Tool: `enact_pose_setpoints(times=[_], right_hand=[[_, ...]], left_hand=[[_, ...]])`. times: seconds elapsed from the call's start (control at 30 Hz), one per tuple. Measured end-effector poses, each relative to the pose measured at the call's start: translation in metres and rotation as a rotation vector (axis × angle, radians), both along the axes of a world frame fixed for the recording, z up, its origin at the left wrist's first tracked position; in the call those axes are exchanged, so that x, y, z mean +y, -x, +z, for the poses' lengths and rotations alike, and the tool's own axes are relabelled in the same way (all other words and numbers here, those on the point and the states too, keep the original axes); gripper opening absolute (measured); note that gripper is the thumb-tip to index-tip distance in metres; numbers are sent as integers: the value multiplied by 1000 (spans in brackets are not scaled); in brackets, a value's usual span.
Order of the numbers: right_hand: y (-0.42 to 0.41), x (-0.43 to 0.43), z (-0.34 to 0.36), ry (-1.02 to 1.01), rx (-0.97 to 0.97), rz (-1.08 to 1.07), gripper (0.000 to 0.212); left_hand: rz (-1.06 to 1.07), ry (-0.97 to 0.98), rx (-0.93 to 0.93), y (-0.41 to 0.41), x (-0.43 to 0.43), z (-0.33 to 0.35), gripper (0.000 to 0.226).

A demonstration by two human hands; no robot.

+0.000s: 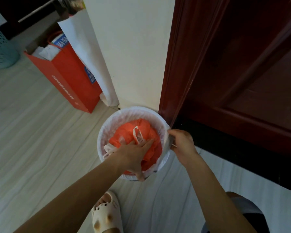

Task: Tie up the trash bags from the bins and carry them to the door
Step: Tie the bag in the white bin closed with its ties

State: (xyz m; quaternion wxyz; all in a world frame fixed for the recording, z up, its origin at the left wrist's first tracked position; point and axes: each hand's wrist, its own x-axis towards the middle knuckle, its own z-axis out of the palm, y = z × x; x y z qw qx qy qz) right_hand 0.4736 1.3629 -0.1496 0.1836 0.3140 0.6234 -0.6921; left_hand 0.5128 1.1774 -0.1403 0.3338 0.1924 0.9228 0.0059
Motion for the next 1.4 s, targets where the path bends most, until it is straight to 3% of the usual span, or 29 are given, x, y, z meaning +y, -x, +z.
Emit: enact_pose_setpoints(times=[0.13,0.27,0.4,0.47,0.6,0.73,0.8,0.87,0.97,1.03,1.13,1.23,1.33,1.4], right_hand=[[24,-9,1,-18,45,-55,15],[11,-13,13,-109,198,226,23],[-9,9,8,38,110,227,24],[-15,12,8,92,21,198,19],[-16,7,5,-123,-9,210,18],[-25,2,2,-122,-38,289,10],[-38,8,3,-61,-102,329,15],[-47,20,4,54,-130,219,14],[-44,34,5,186,-117,-1,20],[-33,33,6,97,-130,-10,24],[-19,31,6,-74,-99,4,19],[-22,32,7,-162,-48,95,24],[-33,32,7,-240,-42,215,17],[-35,34,7,-255,-64,211,13]], left_hand=[[-10,25,11,-1,4,9,134],[-61,69,45,-1,1,13,138],[-90,52,102,-6,-24,10,134],[-93,35,107,-6,-36,7,121],[69,-105,42,-5,-28,10,77],[157,-147,185,-4,6,11,59],[188,-169,179,-6,18,8,59],[109,-111,178,-15,26,0,62],[-18,5,146,-30,28,-16,90],[-16,13,115,-31,27,-24,100],[113,-121,92,-23,25,-18,85],[286,-251,243,-7,14,1,83],[274,-171,460,8,-2,11,85],[254,-65,460,17,-7,9,101]])
